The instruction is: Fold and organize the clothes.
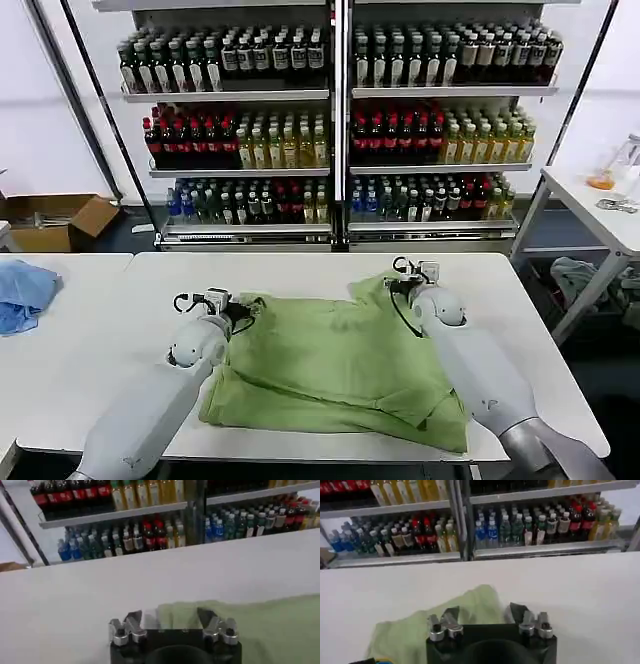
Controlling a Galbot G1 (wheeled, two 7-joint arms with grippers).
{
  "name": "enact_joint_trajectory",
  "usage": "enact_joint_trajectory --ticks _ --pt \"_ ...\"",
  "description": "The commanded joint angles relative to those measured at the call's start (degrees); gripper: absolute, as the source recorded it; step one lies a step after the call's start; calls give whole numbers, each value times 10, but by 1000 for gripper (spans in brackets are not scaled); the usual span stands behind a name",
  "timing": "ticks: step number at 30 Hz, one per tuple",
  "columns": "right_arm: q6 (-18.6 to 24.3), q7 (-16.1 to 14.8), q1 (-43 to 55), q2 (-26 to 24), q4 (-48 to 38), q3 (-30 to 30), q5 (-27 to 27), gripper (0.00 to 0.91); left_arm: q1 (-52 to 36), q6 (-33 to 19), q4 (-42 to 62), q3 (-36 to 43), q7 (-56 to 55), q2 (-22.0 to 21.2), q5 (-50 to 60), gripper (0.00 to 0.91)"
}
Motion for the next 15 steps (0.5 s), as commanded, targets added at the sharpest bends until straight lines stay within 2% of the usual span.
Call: enact_joint_trajectory --ticks 1,10,15 --pt "-3 -3 9 11 -27 -8 8 0 -2 2 4 3 7 5 -8 60" --pt "10 -5 -5 -2 19 -7 -17 0 11 -17 -15 -10 18 16 -30 60" --pt "28 -3 -23 -25 100 -1 -26 0 31 -34 -64 -40 17 37 -43 60"
